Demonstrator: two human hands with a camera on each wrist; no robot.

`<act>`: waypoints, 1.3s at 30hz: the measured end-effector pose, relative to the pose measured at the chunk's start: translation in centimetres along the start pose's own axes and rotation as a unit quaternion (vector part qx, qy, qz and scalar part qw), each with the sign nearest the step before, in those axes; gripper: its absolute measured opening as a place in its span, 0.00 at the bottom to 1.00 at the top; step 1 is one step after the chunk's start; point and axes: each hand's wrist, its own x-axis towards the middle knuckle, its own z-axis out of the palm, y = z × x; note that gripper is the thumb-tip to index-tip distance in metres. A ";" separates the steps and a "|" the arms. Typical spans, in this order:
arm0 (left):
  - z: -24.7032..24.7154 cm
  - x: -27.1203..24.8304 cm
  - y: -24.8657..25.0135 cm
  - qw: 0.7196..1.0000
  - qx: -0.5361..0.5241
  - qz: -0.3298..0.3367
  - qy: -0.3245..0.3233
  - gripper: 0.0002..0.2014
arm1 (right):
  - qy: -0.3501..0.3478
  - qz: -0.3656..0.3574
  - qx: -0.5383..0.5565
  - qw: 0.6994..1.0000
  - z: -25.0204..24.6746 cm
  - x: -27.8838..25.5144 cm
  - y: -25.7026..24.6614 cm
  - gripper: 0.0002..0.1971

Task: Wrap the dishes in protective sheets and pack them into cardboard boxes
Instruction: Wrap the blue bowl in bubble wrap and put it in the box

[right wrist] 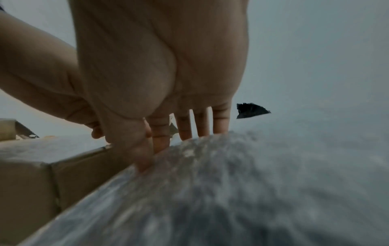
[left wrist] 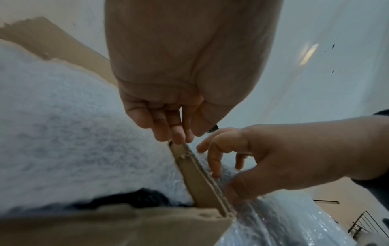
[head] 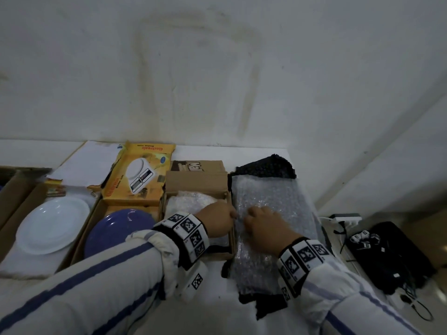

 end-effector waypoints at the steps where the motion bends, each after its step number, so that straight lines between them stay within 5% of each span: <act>1: 0.0 -0.1 0.0 1.000 -0.007 -0.005 0.008 0.18 | 0.006 0.000 0.000 1.000 0.1 0.1 0.1 0.21; 8: -0.4 -0.4 0.1 0.989 -0.132 -0.062 0.027 0.15 | 0.058 0.027 0.168 0.984 -1.3 0.1 2.0 0.15; 11: -0.8 -0.2 0.8 0.987 -0.144 -0.065 0.021 0.16 | -0.008 0.015 0.080 0.997 -1.0 -0.3 1.4 0.26; 14: -1.2 0.1 1.3 0.990 -0.125 -0.064 0.022 0.18 | 0.010 0.014 -0.002 1.000 0.3 0.0 0.4 0.23; 22: -0.7 1.2 -0.1 0.988 -0.135 -0.074 0.010 0.12 | 0.063 0.039 0.088 0.993 0.2 0.1 1.2 0.16; 27: -0.9 0.8 0.2 0.965 -0.245 -0.096 0.005 0.30 | 0.163 0.035 0.165 0.972 -2.0 -0.1 2.0 0.13; 32: -2.0 0.3 0.7 0.908 -0.408 -0.084 0.035 0.09 | 0.213 -0.003 0.218 0.952 -3.4 -0.3 1.0 0.15; 39: -5.2 -1.9 -0.9 0.862 -0.484 -0.060 0.140 0.08 | 0.224 0.227 0.357 0.878 -5.8 -0.2 2.5 0.22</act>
